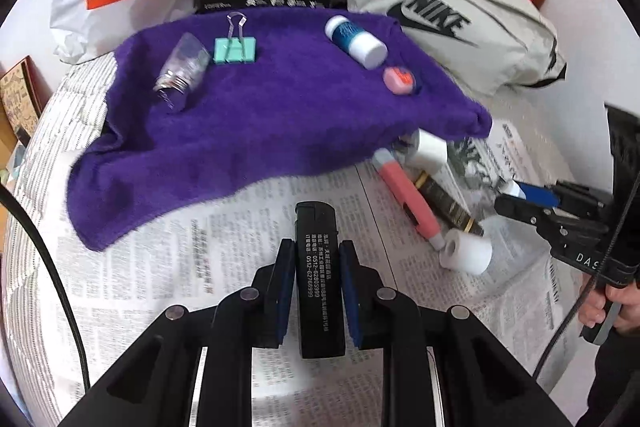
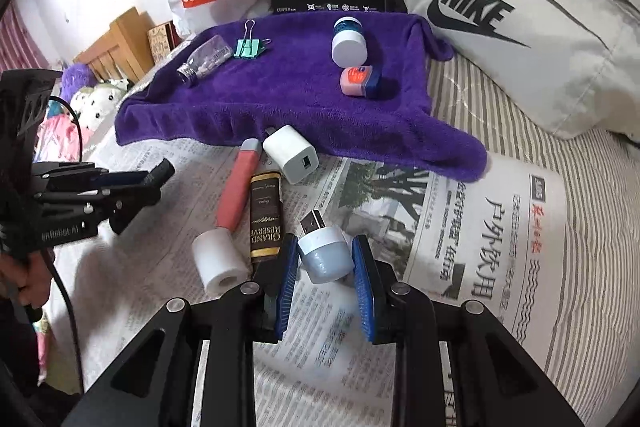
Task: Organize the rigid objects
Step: 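Place the black marker on the towel with the left gripper while the right places the white jar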
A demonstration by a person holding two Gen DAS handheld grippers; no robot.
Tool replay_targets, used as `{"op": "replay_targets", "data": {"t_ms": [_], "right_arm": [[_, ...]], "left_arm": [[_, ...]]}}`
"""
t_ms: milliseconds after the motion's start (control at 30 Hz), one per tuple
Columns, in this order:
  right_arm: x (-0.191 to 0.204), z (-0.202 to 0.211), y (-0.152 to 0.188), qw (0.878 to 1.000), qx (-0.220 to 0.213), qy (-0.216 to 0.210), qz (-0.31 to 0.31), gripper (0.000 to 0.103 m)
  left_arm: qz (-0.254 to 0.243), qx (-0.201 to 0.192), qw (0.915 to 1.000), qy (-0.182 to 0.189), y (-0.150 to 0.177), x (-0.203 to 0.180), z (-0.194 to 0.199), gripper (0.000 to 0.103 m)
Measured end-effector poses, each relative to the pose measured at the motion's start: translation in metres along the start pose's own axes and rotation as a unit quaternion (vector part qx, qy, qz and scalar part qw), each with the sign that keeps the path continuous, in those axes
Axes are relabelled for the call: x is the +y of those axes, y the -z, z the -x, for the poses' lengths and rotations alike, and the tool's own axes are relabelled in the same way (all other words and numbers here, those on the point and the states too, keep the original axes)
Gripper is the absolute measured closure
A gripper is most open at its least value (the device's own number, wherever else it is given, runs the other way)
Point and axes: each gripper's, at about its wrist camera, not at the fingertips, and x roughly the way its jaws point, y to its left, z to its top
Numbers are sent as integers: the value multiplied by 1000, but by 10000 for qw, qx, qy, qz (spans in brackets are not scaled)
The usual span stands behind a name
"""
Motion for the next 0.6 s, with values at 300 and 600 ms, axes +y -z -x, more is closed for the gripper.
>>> {"op": "replay_targets", "data": {"t_ms": [300,600], "right_arm": [[-9,22,-18,9995,-279,44,-106,75],[-1,17,-66,9989,-452,-5,108,75]], "left_arm": [[54,-191,9998,17,-27,17,13,82],[91,-232,9997,-65,-59,36,8,82]]}}
